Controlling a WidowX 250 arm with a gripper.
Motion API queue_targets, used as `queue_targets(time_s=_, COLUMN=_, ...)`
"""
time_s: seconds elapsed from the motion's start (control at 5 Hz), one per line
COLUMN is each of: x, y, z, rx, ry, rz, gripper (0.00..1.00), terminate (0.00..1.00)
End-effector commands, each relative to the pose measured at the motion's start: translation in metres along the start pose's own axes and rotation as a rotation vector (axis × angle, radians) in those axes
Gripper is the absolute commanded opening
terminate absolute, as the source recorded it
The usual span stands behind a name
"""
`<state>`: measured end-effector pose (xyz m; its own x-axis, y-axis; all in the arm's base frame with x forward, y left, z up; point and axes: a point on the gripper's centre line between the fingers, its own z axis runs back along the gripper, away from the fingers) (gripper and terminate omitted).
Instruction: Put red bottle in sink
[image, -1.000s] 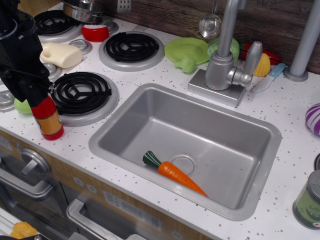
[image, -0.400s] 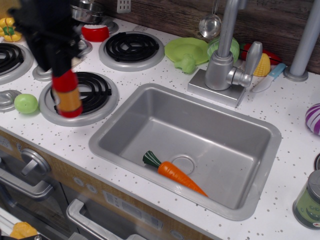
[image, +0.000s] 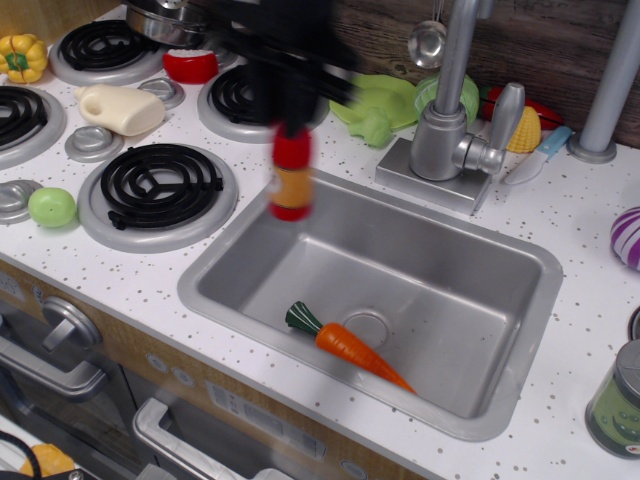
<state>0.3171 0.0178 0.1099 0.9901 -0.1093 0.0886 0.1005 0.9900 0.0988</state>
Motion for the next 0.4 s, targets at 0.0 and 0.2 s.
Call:
queue_targets(time_s=0.0, x=0.023, y=-0.002, z=-0.033, rx=-0.011, ry=-0.112, rz=-0.008, gripper=0.00, terminate=0.00)
queue_targets(time_s=0.2, x=0.022, y=-0.004, z=-0.053, rx=-0.021, ry=-0.127, rz=-0.015, gripper=0.00, terminate=0.00)
